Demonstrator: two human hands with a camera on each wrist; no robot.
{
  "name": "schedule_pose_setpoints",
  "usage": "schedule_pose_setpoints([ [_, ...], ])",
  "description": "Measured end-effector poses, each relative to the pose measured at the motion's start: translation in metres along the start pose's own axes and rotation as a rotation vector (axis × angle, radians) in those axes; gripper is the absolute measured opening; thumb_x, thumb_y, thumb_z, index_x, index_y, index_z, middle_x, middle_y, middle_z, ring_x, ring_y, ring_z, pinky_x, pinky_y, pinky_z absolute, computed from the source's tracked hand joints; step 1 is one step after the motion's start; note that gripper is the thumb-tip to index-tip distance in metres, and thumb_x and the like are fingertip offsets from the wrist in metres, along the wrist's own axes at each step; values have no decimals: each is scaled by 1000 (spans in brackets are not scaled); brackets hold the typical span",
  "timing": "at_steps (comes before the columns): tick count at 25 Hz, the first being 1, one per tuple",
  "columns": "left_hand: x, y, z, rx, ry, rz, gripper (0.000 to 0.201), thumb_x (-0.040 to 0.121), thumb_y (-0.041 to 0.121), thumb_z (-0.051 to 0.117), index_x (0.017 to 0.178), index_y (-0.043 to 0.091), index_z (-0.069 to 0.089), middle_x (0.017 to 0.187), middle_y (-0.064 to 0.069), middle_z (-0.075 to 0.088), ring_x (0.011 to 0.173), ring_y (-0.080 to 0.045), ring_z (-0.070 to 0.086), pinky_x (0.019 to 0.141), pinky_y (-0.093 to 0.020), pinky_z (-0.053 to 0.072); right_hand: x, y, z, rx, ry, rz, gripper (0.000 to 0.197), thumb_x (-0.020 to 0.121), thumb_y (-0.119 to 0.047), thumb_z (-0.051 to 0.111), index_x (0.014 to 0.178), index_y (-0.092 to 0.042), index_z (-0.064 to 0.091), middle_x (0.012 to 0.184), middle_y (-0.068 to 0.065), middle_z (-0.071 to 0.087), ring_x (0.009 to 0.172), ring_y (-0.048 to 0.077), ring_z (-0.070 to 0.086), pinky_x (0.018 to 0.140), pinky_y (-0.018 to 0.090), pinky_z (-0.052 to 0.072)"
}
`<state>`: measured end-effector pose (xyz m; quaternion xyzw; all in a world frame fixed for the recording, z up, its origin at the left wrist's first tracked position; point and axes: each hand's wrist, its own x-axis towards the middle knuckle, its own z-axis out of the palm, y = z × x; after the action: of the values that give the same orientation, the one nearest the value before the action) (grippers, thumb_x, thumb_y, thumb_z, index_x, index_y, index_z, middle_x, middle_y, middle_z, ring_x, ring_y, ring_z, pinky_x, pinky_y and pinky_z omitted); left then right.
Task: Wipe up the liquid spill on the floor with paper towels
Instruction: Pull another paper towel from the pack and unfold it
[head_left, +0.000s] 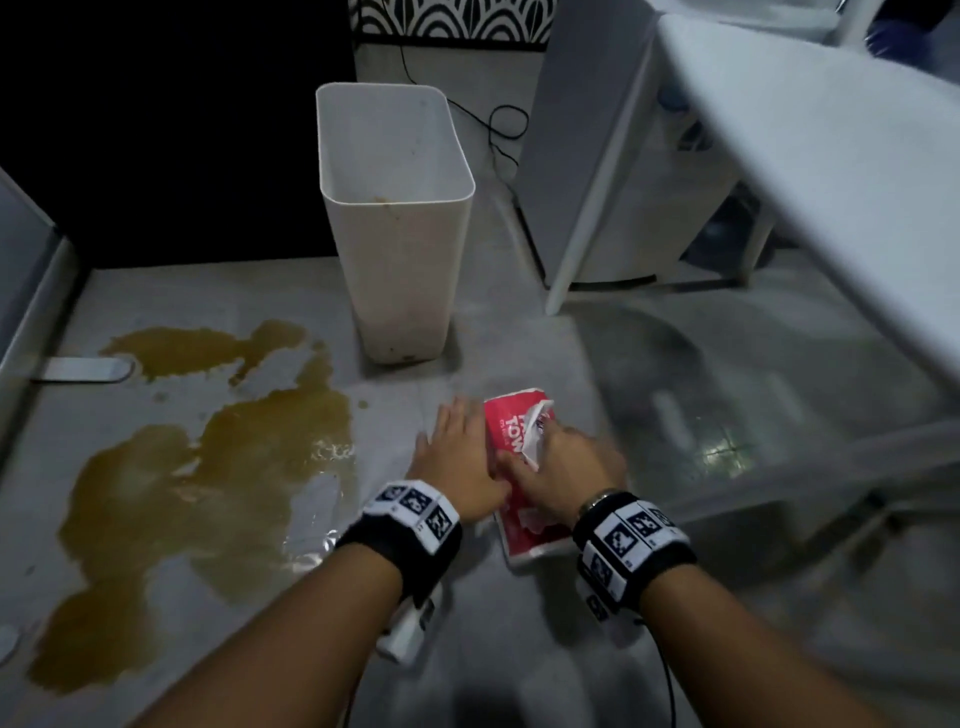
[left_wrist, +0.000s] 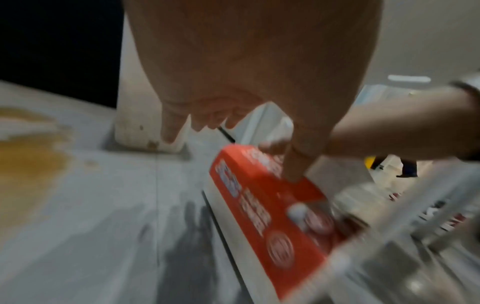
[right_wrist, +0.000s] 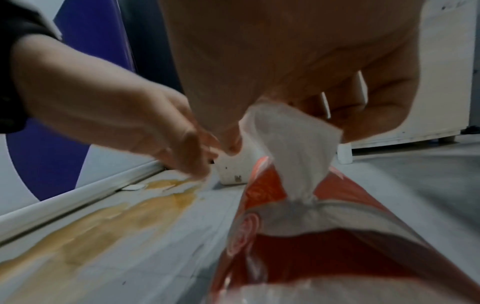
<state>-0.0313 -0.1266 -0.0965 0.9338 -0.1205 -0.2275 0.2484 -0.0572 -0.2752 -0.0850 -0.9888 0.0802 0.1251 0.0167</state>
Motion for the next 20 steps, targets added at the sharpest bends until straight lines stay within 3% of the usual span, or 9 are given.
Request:
schedule_pose_setpoints([
  [2, -4, 2, 45, -58, -158, -67, 137, 57, 65, 73, 153, 26, -17, 163, -2, -12, 151, -29, -4, 118, -59, 14, 5, -1, 3, -33, -29, -38, 55, 98, -59, 34, 112, -14, 62, 91, 10, 71, 88, 32, 69, 70, 33, 46],
  [4, -7, 7, 71, -126, -198, -88, 157, 44, 64, 83, 146, 34, -32, 163, 1, -15, 150, -34, 1, 114, -62, 22, 8, 1, 1, -2, -37, -50, 59, 102, -55, 23, 87, -13, 61, 74, 9, 64, 78, 31, 69, 65, 32, 48],
  [6, -9, 10, 82, -174, -179, -93, 165, 40, 59, 89, 139, 39, -41, 164, 3, -11, 148, -37, 12, 108, -62, 33, 7, 5, -5, 22, -23, -61, 65, 103, -55, 17, 83, -14, 62, 70, 7, 59, 70, 28, 66, 64, 32, 52],
  [10, -12, 8, 86, -191, -48, -49, 162, 43, 52, 90, 140, 40, -40, 154, -7, 28, 127, -33, 46, 87, -56, 53, 0, 12, -24, 86, 50, -96, 63, 104, -54, 21, 89, -10, 65, 79, 13, 69, 72, 31, 66, 63, 33, 48],
  [13, -16, 11, 88, -228, 27, -27, 162, 47, 45, 91, 140, 37, -40, 140, -7, 48, 108, -32, 60, 75, -53, 57, -8, 10, -36, 109, 91, -105, 58, 103, -54, 26, 83, -13, 61, 80, 15, 68, 75, 36, 65, 64, 36, 49],
  [16, -20, 16, 91, -271, 47, -40, 155, 52, 49, 87, 139, 40, -41, 134, -6, 53, 102, -32, 63, 75, -55, 56, -10, 8, -42, 99, 88, -109, 54, 104, -51, 28, 76, -15, 57, 79, 15, 68, 74, 36, 65, 64, 37, 48],
  [20, -26, 17, 94, -260, 7, -97, 151, 47, 66, 80, 142, 43, -36, 144, -1, 41, 119, -29, 54, 87, -57, 51, -9, 6, -41, 53, 72, -118, 51, 104, -49, 27, 75, -18, 55, 72, 11, 61, 75, 35, 66, 59, 32, 40],
])
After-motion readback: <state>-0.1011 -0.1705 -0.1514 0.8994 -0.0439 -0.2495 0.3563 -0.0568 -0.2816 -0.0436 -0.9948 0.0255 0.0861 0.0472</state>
